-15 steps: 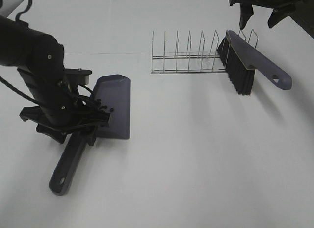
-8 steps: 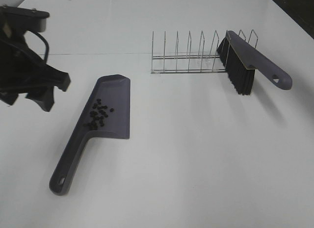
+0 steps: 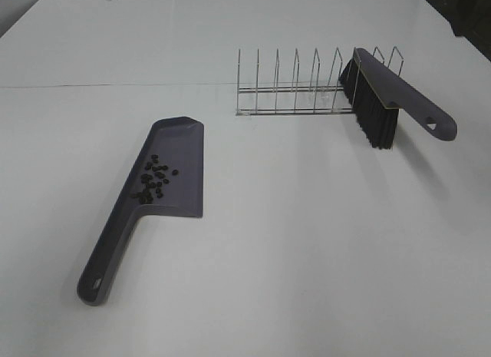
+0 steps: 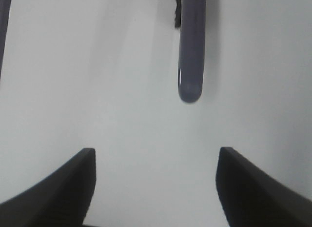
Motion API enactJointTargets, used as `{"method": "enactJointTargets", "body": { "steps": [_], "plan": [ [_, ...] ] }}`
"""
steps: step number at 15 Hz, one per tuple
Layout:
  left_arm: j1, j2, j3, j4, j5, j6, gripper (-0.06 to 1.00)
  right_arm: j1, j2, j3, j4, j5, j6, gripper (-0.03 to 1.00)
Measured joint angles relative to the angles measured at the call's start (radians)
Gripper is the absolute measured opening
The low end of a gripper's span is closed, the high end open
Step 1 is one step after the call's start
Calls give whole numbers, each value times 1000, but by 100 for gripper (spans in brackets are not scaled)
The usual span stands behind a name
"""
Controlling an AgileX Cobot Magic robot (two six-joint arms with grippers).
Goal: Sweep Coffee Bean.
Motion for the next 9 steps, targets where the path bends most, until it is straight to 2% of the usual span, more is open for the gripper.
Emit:
{"method": "enactJointTargets", "body": {
  "steps": [4, 5, 9],
  "plan": [
    [0, -283, 207, -13, -16, 16, 60, 0, -285, 314, 3, 1, -1, 63],
    [0, -439, 282, -60, -40, 73, 60, 0, -468, 466, 3, -6, -2, 63],
    [0, -644, 346, -151, -89, 169, 60, 0, -785, 651, 4, -58, -39, 63]
  ]
}}
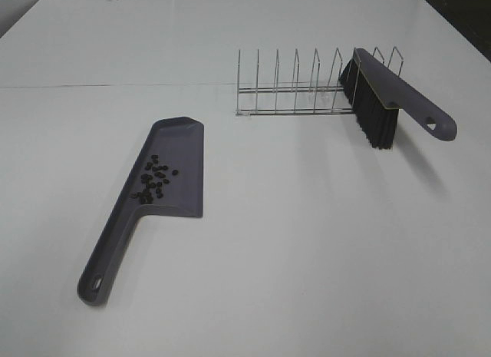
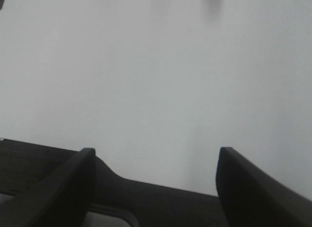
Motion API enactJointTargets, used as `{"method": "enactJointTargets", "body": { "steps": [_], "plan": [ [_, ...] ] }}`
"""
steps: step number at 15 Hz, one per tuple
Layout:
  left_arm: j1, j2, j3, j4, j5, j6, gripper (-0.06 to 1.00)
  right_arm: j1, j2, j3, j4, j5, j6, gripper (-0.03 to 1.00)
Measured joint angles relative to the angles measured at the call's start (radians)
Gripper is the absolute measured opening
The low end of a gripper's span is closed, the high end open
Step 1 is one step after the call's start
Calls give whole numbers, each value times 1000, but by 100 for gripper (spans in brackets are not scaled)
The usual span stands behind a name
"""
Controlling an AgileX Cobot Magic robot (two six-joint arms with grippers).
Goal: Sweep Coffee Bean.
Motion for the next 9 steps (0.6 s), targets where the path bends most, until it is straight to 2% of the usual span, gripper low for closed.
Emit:
{"method": "enactJointTargets", "body": {
  "steps": [4, 6, 9],
  "plan": [
    [0, -109, 92, -21, -74, 46, 60, 0, -331, 124, 11, -18, -84, 63],
    [0, -111, 100, -21, -76, 66, 60, 0, -473, 161, 55, -51, -126, 63],
    [0, -111, 110, -23, -75, 178, 60, 0, -606, 179, 128, -83, -220, 62]
  ]
}}
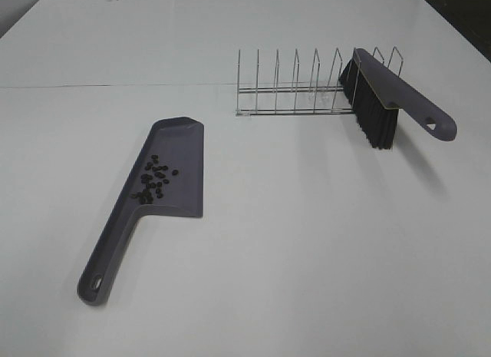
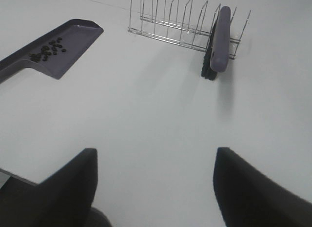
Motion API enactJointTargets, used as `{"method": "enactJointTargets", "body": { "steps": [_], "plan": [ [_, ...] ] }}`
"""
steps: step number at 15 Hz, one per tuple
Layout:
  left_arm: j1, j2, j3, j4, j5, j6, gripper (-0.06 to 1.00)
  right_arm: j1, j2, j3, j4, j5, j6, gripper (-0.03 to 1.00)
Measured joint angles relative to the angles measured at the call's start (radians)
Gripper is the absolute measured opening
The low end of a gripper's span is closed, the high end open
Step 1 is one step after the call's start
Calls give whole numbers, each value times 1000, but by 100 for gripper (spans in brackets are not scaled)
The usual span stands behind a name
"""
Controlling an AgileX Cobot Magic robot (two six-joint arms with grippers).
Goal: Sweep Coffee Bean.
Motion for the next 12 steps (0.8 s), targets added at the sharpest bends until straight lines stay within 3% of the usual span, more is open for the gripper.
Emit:
{"method": "enactJointTargets", "body": {
  "steps": [12],
  "plan": [
    [0, 0, 1, -10, 0, 25, 60, 0, -1, 0, 29, 0, -21, 59]
  ]
}}
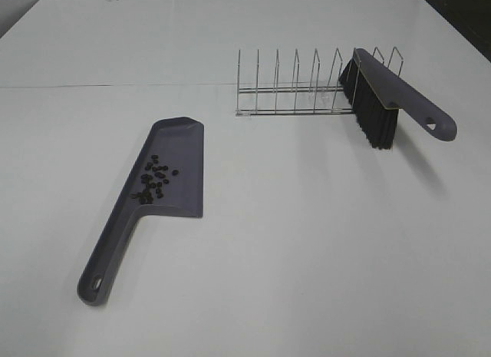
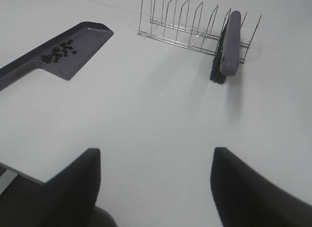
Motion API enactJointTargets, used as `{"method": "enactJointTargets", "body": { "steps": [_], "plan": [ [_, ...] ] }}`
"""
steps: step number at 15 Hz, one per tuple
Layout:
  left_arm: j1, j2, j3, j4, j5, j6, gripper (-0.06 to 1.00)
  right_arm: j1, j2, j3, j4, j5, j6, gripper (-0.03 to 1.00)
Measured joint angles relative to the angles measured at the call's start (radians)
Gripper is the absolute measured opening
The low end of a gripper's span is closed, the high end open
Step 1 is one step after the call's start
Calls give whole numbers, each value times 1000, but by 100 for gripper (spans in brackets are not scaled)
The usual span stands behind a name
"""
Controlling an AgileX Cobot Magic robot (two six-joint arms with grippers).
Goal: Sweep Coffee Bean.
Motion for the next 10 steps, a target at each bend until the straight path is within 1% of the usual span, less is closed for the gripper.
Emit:
{"method": "enactJointTargets", "body": {
  "steps": [5, 6, 7, 8, 10],
  "plan": [
    [0, 0, 0, 0, 0, 0, 60, 0, 0, 0, 0, 0, 0, 59],
    [12, -1, 0, 0, 0, 0, 60, 0, 0, 0, 0, 0, 0, 59],
    [48, -5, 0, 0, 0, 0, 60, 0, 0, 0, 0, 0, 0, 59],
    [105, -16, 0, 0, 0, 0, 60, -3, 0, 0, 0, 0, 0, 59],
    [256, -68, 0, 0, 0, 0, 60, -45, 0, 0, 0, 0, 0, 59]
  ]
}}
